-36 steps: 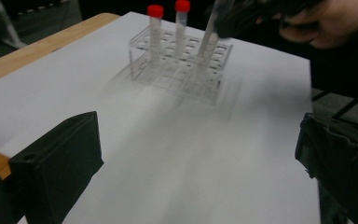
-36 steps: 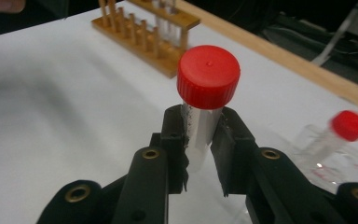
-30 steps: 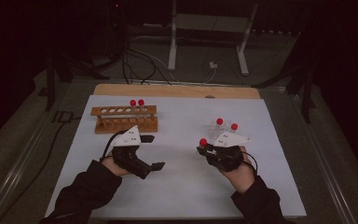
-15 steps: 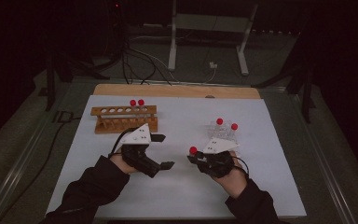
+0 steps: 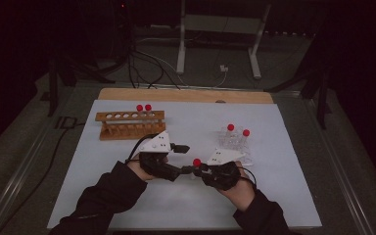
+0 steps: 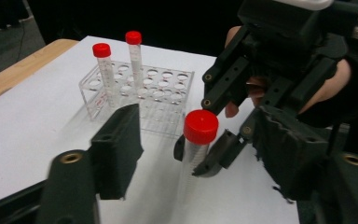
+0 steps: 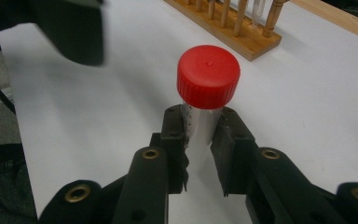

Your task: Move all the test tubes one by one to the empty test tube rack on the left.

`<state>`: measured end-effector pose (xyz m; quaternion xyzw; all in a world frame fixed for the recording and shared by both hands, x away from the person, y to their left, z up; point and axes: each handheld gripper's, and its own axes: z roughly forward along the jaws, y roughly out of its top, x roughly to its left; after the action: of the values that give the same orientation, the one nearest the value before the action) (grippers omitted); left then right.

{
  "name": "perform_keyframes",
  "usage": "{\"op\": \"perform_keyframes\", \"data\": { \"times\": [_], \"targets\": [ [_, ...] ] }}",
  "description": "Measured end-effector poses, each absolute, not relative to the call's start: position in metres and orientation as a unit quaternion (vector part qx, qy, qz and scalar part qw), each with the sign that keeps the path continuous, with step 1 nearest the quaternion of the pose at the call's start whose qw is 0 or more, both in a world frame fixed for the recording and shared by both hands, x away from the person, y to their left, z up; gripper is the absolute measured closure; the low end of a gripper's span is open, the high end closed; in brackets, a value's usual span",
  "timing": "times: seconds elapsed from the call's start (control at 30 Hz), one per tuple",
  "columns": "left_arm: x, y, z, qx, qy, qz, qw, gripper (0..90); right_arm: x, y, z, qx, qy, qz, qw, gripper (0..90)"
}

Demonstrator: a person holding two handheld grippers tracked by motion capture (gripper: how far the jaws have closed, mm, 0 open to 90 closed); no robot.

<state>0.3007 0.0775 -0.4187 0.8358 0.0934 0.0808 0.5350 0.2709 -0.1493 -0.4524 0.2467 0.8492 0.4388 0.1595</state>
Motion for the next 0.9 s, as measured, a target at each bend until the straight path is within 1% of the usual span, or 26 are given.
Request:
{"op": "perform_keyframes", "data": {
  "times": [0.37,0.7,0.9],
  "targets": [
    [0.302,0.064,-0.428,0.842,0.084,0.086,0.526,50.4,0.269,-0.149,-0.451,0.241,0.85,0.441,0.157,75.1],
    [0.301,0.059,-0.431,0.846,0.07,0.081,0.522,69.4,0.268,-0.148,-0.451,0.24,0.85,0.442,0.157,75.1],
    [0.301,0.059,-0.431,0.847,0.067,0.085,0.52,71.5,0.268,-0.148,-0.451,0.24,0.851,0.44,0.155,75.1]
  ]
}}
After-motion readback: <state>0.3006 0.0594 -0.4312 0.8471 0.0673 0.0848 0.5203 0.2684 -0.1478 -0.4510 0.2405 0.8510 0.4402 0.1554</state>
